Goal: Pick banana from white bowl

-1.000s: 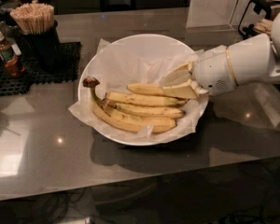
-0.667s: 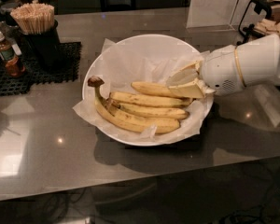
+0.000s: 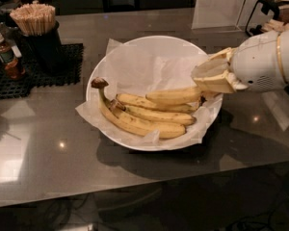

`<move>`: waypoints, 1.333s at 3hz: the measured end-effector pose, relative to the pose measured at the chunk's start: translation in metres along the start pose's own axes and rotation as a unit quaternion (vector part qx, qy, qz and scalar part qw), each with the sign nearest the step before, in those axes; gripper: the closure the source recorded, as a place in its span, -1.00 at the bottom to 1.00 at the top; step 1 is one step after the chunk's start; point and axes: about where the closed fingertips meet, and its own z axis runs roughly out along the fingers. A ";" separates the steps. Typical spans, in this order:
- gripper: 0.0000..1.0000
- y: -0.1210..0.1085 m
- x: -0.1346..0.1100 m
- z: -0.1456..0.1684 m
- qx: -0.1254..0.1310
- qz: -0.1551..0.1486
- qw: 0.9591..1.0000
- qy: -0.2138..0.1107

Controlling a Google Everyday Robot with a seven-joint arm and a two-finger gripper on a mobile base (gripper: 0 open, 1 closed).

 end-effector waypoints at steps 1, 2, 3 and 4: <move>1.00 -0.003 -0.026 -0.037 0.050 -0.041 0.998 0.004; 1.00 0.003 -0.050 -0.068 0.087 -0.080 0.993 -0.012; 1.00 0.022 -0.078 -0.098 0.117 -0.129 0.984 -0.037; 1.00 0.045 -0.108 -0.126 0.141 -0.186 0.971 -0.059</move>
Offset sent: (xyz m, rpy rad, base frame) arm -0.0585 -0.0220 0.1221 -0.0466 -0.3819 -0.0327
